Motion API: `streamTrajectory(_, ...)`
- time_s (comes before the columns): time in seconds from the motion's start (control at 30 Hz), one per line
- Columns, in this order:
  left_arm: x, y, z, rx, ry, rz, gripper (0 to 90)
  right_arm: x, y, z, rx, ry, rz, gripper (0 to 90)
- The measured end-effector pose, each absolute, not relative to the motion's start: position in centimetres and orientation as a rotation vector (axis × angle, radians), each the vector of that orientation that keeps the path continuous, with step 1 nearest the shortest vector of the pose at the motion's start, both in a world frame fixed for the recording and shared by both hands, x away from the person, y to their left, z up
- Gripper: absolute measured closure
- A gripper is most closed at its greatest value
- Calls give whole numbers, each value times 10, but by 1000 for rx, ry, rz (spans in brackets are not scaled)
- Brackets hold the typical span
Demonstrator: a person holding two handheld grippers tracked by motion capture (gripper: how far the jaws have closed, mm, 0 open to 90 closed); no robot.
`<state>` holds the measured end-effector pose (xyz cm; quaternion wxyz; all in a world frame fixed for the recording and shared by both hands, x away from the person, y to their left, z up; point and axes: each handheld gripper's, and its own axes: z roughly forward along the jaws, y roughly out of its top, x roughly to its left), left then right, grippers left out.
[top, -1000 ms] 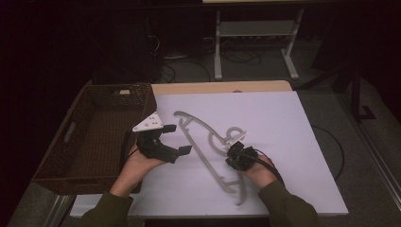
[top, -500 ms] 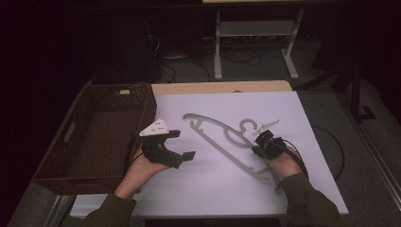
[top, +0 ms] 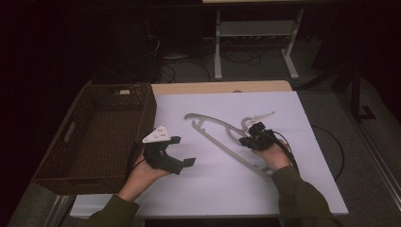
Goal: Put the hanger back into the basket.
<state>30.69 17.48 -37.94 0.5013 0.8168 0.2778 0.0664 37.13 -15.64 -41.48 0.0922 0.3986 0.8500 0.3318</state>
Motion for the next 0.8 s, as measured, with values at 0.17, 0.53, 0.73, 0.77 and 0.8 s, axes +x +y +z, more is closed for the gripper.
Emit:
streamTrajectory(0.17,308,176,-383,1976,678,160,5,393,-121,-419,1111,2561,1046,895)
streamTrajectory(0.53,306,177,-385,1979,680,154,5,428,-77,-441,1115,2594,1101,895)
streamTrajectory(0.73,306,178,-385,1975,688,156,5,430,-72,-444,1101,2612,1096,896)
streamTrajectory(0.77,306,179,-385,1976,687,159,5,429,-72,-444,1108,2618,1099,895)
streamTrajectory(0.8,306,179,-385,1975,689,160,5,427,-70,-443,1080,2637,1110,895)
